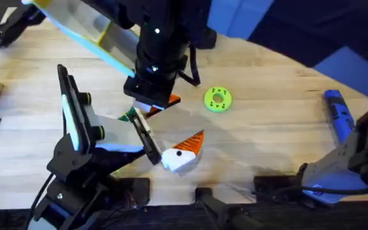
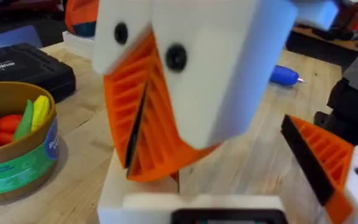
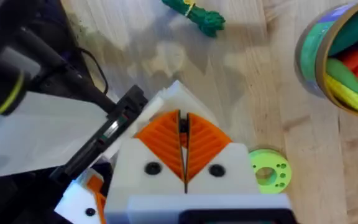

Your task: Pick up the gripper from the table and insert it into the empty holder that is missing its gripper. Then pick up a screw, insert it into the mounting hole, and use the screwdriver to tighten it. Finally, clean up the table by picking up the vegetable and placing it into the bucket.

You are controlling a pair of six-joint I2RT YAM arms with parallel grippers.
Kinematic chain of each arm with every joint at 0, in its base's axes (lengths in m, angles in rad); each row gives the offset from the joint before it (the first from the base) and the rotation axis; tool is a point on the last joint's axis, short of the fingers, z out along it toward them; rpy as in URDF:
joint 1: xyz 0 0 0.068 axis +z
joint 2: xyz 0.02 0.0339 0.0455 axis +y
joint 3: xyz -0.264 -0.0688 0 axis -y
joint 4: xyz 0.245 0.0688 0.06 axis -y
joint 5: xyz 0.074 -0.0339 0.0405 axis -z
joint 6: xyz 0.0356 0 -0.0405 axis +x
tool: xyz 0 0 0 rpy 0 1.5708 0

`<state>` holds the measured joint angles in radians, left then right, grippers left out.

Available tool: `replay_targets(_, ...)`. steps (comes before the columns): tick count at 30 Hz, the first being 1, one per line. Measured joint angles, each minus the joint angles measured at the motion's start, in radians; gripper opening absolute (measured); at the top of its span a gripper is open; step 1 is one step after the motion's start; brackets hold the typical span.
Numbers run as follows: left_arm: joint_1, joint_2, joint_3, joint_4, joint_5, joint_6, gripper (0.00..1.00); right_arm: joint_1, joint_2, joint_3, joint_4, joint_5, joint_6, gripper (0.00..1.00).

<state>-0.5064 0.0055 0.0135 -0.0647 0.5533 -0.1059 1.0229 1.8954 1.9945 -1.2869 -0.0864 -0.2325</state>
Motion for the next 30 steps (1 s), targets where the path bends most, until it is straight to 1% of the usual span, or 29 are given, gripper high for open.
replay_targets(3, 0.000, 0.000, 0.000, 0.000, 0.000, 0.000, 0.986, 0.000, 0.000, 0.000, 0.000, 0.000, 0.000, 0.012)
replay_targets(4, 0.000, 0.000, 0.000, 0.000, 0.000, 0.000, 0.986, 0.000, 0.000, 0.000, -0.001, 0.000, 0.001, 0.028)
replay_targets(6, 0.000, 0.000, 0.000, 0.000, 0.001, 0.000, 0.986, 0.000, 0.000, 0.000, -0.004, 0.004, 0.003, 0.291)
replay_targets(7, 0.000, 0.000, 0.000, 0.000, 0.001, 0.001, 0.986, -0.001, 0.000, 0.001, -0.003, 0.014, 0.001, 0.451)
replay_targets(10, 0.000, 0.000, 0.000, 0.000, 0.000, 0.000, 0.986, -0.017, -0.002, 0.006, -0.007, 0.050, 0.000, 0.885)
replay_targets(11, 0.000, 0.000, 0.000, 0.000, 0.000, 0.001, 0.986, -0.025, -0.005, 0.006, -0.007, 0.056, -0.003, 0.961)
replay_targets(13, 0.000, 0.000, 0.000, 0.001, 0.001, 0.003, 0.986, -0.033, -0.010, 0.006, -0.008, 0.051, -0.002, 0.990)
replay_targets(17, 0.000, 0.000, 0.000, 0.001, 0.001, 0.005, 0.986, -0.042, -0.025, 0.006, -0.040, 0.030, -0.002, 0.993)
replay_targets(19, 0.000, 0.000, 0.000, 0.001, 0.001, 0.005, 0.985, -0.067, -0.042, 0.006, -0.060, 0.010, -0.002, 0.993)
replay_targets(23, 0.000, 0.000, 0.000, 0.001, 0.001, 0.005, 0.986, -0.154, -0.085, 0.006, -0.095, -0.044, 0.000, 0.993)
replay_targets(27, 0.000, 0.000, 0.000, 0.001, 0.001, 0.005, 0.986, -0.260, -0.122, -0.002, -0.126, -0.107, 0.000, 0.994)
replay_targets(29, 0.000, 0.000, 0.000, 0.001, 0.001, 0.005, 0.985, -0.306, -0.153, -0.040, -0.115, -0.136, 0.000, 0.994)
replay_targets(30, 0.000, 0.000, 0.000, 0.001, 0.001, 0.005, 0.986, -0.328, -0.178, -0.078, -0.101, -0.149, 0.000, 0.994)
